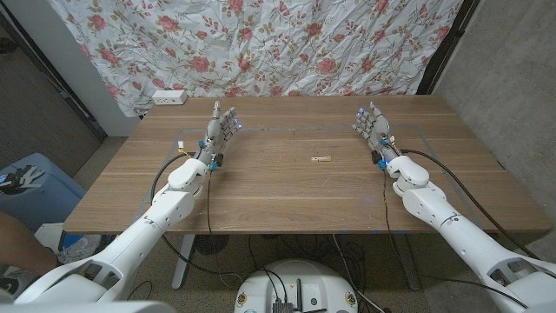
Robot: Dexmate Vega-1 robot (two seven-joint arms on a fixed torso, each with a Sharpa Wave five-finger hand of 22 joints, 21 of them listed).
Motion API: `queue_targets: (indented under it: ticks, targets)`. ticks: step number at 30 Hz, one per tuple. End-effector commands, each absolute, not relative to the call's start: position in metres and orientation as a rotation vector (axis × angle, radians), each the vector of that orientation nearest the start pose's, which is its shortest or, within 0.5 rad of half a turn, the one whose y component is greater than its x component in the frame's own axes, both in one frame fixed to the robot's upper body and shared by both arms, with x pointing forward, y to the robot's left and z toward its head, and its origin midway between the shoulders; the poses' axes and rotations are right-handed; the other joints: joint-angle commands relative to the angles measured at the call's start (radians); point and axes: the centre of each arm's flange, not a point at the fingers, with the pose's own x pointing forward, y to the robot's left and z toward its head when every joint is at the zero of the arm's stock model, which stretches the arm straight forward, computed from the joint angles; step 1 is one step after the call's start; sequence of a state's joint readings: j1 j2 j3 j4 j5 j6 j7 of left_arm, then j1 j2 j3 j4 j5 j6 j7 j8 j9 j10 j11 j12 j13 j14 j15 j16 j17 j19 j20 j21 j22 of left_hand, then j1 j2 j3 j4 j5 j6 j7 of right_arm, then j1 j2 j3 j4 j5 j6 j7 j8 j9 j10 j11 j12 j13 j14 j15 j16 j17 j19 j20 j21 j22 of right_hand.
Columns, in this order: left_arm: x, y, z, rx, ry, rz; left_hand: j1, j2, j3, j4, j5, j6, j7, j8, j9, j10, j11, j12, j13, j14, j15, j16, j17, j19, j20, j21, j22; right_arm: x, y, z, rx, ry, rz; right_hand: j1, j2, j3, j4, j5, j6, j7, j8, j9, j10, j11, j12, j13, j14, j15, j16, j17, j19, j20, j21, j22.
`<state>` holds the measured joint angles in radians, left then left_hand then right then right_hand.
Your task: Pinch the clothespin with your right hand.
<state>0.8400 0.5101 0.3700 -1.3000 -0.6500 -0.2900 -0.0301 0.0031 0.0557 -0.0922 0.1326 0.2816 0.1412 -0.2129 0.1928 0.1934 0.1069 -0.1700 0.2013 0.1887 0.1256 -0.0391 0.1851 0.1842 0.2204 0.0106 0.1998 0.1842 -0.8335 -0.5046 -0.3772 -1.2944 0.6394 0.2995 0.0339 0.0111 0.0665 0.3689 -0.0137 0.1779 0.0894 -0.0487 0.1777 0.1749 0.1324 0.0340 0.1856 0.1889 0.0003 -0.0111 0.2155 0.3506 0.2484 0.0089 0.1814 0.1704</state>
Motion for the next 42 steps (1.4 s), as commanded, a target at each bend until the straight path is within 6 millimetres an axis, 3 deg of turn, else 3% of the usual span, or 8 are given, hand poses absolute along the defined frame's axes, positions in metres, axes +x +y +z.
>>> queue_targets:
  ticks: [1,15,33,42]
  targets:
    - [0.653,0.290,-0.028,-0.042,-0.593,-0.207,0.001,0.006,-0.002,0.008,0.008,0.000,-0.008,0.006,0.004,0.001,-0.006,0.005,0.002,0.008,-0.007,0.005,0.003,0.006,-0.001,0.007,0.002,0.650,-0.277,-0.021,-0.027,-0.638,0.220,0.003,0.037,0.005,0.001,0.005,0.009,-0.002,0.004,0.003,0.007,-0.002,0.007,0.003,0.000,-0.008,0.006,0.002,0.003,-0.004,0.004,0.002]
    - [0.653,0.290,-0.028,-0.042,-0.593,-0.207,0.001,0.006,-0.002,0.008,0.008,0.000,-0.008,0.006,0.004,0.002,-0.006,0.006,0.002,0.008,-0.007,0.005,0.003,0.006,-0.002,0.007,0.002,0.630,-0.267,-0.015,-0.199,-0.704,0.174,0.014,0.030,0.008,-0.006,0.008,0.015,0.000,0.008,0.003,0.008,-0.006,0.008,0.002,0.003,-0.015,0.001,-0.008,-0.005,-0.006,0.003,0.001]
    - [0.653,0.290,-0.028,-0.042,-0.593,-0.207,0.001,0.006,-0.002,0.008,0.008,0.000,-0.008,0.006,0.004,0.002,-0.006,0.006,0.002,0.008,-0.007,0.005,0.003,0.006,-0.001,0.007,0.002,0.611,-0.262,-0.004,-0.473,-0.718,0.122,0.039,0.033,0.016,-0.027,0.009,0.014,-0.010,0.007,0.002,0.005,-0.015,0.008,0.000,-0.002,-0.030,-0.007,-0.027,-0.082,-0.019,-0.011,0.000]
    - [0.653,0.290,-0.027,-0.042,-0.593,-0.207,0.001,0.005,-0.002,0.008,0.008,0.000,-0.008,0.006,0.004,0.002,-0.006,0.006,0.002,0.008,-0.007,0.005,0.003,0.006,-0.001,0.007,0.002,0.606,-0.256,-0.001,-0.629,-0.740,0.089,0.072,0.040,0.034,-0.054,0.007,0.006,-0.015,0.006,0.002,-0.006,-0.020,0.005,0.000,-0.019,-0.028,-0.017,-0.044,-0.125,-0.026,-0.012,-0.001]
